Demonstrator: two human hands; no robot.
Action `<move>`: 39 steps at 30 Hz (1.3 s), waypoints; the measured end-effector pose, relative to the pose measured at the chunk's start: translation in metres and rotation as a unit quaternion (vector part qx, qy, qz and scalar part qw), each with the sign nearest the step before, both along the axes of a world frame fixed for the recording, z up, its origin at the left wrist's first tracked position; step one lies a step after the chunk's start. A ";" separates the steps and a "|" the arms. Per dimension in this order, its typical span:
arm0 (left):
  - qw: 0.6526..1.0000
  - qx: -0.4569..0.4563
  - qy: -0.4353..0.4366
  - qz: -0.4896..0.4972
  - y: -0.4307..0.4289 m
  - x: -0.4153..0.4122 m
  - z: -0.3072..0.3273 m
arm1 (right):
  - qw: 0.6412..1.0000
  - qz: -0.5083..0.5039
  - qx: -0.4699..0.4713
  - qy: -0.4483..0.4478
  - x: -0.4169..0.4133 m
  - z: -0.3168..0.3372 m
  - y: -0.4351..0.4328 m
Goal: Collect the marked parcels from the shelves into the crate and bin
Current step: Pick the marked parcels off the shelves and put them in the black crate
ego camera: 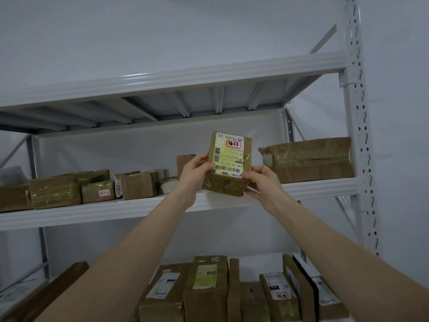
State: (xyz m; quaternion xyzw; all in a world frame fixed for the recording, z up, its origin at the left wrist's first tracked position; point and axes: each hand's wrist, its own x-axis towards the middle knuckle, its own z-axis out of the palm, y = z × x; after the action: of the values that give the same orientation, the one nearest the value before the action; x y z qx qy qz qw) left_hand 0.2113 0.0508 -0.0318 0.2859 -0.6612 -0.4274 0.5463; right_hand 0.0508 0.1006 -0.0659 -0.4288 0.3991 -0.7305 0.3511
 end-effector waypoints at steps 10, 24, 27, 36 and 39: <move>0.999 -0.009 -0.004 0.035 -0.001 0.022 -0.012 | 0.998 -0.006 0.010 0.058 0.015 -0.007 -0.011; 0.991 0.030 0.088 0.097 0.007 0.060 0.002 | 0.996 0.009 0.005 0.087 0.022 0.003 -0.021; 0.986 0.096 0.115 0.076 0.011 0.068 0.001 | 0.998 0.047 0.026 0.039 0.028 -0.005 -0.023; 0.990 0.066 -0.120 0.047 0.025 0.090 -0.004 | 0.992 0.093 0.087 0.022 0.042 -0.027 -0.027; 0.988 0.085 -0.130 0.022 0.029 0.103 -0.002 | 0.977 0.191 0.085 0.031 0.042 -0.028 -0.023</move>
State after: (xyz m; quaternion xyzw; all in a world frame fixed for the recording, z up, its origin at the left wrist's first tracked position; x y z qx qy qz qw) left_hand 0.3142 0.0796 -0.0342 0.3993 -0.6812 -0.4291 0.4387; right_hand 0.0933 0.0773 -0.0940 -0.4879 0.3810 -0.6000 0.5068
